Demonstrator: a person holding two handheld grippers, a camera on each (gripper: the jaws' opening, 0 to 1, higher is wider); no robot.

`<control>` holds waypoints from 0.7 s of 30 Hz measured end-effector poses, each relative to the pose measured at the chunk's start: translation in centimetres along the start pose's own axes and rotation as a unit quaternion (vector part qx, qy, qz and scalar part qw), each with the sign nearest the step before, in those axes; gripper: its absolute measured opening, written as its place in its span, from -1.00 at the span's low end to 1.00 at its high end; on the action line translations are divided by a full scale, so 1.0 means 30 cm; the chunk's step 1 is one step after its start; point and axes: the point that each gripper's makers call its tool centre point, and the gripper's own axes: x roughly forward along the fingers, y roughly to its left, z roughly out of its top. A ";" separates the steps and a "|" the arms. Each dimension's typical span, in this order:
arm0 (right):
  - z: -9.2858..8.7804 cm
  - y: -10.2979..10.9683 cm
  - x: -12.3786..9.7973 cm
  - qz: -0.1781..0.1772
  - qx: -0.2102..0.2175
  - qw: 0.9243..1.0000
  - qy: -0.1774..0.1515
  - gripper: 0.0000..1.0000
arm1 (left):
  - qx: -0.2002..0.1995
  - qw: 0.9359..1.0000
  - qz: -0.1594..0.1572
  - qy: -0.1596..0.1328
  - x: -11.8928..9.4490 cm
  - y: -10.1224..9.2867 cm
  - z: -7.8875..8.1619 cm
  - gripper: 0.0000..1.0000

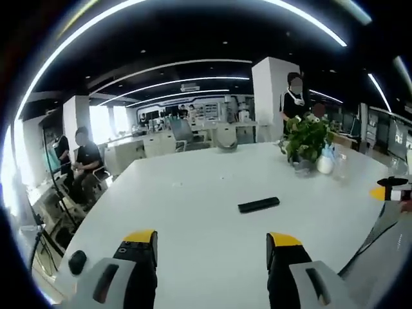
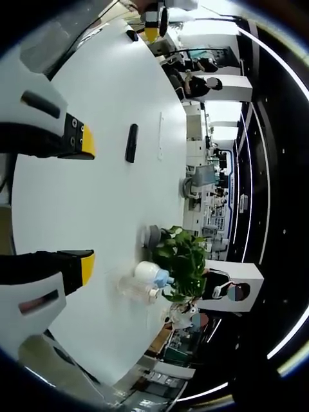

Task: Press the specified remote control buttons in sequence, fully releasing each button before pressing the next.

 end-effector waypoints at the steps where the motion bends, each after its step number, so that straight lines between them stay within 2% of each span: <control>1: 0.000 0.000 0.000 0.000 -0.001 1.000 0.000 0.16 | 0.004 1.000 -0.005 0.001 0.006 -0.005 0.004 0.42; 5: -0.005 0.001 0.001 0.000 -0.004 1.000 0.004 0.16 | 0.010 0.999 -0.028 0.012 0.033 -0.019 0.006 0.33; 15: -0.012 0.003 0.006 0.000 -0.011 1.000 0.011 0.15 | 0.034 0.998 -0.048 0.019 0.086 -0.012 0.050 0.28; 18: -0.013 0.005 0.005 0.000 -0.014 1.000 0.012 0.15 | 0.041 0.996 -0.068 0.029 0.110 -0.031 0.058 0.20; 21: -0.014 0.005 0.006 0.000 -0.016 1.000 0.014 0.15 | 0.053 0.995 -0.077 0.031 0.131 -0.048 0.065 0.21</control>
